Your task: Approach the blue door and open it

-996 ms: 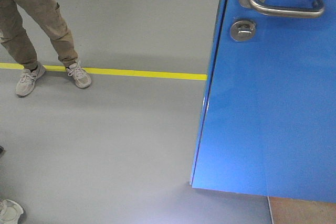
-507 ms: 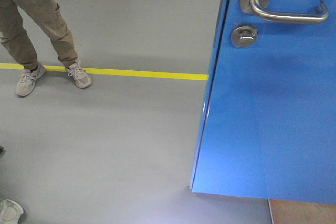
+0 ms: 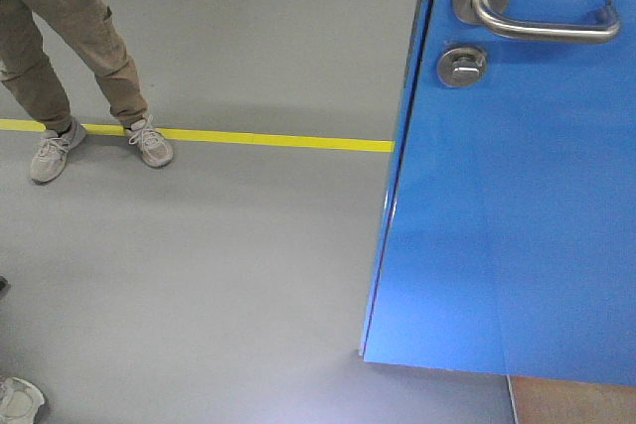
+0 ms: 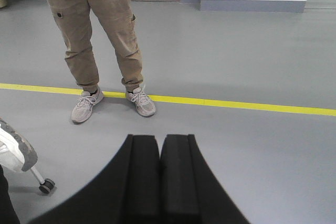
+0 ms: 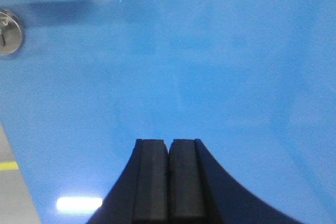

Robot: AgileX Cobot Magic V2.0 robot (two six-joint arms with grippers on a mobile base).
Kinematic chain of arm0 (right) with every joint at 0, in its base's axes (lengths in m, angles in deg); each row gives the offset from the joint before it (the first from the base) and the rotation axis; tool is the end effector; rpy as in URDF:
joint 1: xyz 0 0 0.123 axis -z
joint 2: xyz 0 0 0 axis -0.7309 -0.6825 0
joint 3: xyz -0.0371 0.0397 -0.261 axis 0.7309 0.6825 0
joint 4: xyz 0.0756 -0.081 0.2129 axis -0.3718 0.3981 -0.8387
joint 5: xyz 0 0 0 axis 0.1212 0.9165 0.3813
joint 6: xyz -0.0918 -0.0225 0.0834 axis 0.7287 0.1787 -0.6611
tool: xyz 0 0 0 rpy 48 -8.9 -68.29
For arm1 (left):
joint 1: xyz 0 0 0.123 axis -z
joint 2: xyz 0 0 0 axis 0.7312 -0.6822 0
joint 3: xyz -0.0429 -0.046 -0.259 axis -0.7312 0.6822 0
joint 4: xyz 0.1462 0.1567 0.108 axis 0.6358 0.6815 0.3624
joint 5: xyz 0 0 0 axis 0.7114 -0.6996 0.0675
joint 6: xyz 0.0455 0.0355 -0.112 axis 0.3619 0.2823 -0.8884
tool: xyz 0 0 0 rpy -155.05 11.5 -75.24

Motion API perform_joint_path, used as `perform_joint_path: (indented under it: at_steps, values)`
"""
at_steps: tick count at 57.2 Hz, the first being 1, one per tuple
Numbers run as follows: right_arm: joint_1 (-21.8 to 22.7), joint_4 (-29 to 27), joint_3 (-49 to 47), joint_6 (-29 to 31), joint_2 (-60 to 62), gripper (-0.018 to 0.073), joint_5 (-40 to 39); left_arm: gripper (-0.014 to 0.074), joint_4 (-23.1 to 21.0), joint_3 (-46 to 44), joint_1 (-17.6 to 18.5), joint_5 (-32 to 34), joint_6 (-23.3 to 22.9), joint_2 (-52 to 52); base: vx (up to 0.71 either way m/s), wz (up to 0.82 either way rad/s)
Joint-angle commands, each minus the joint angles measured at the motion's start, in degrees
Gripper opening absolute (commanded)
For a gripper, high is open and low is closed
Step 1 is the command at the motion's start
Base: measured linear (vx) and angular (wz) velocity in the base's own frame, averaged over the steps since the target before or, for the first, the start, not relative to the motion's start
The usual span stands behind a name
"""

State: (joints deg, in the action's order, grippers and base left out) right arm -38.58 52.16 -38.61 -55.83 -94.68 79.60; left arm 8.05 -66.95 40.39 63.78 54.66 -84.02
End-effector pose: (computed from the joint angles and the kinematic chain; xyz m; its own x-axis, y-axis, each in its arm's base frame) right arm 0.1055 -0.0186 0.2048 -0.1588 0.0352 -0.9867 0.1712 0.9852 0.0076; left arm 0.0924 0.0137 0.1636 -0.2834 0.0114 -0.9589 -0.1253 0.9909 0.0488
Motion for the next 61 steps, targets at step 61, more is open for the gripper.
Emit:
perform_joint_path:
  at_steps: [61]
  values:
    - [0.38,-3.43,5.90,6.16,9.59,0.0008,-5.15,0.0073,-0.15,-1.52,0.36,4.61,-0.39,0.77,0.00,0.00]
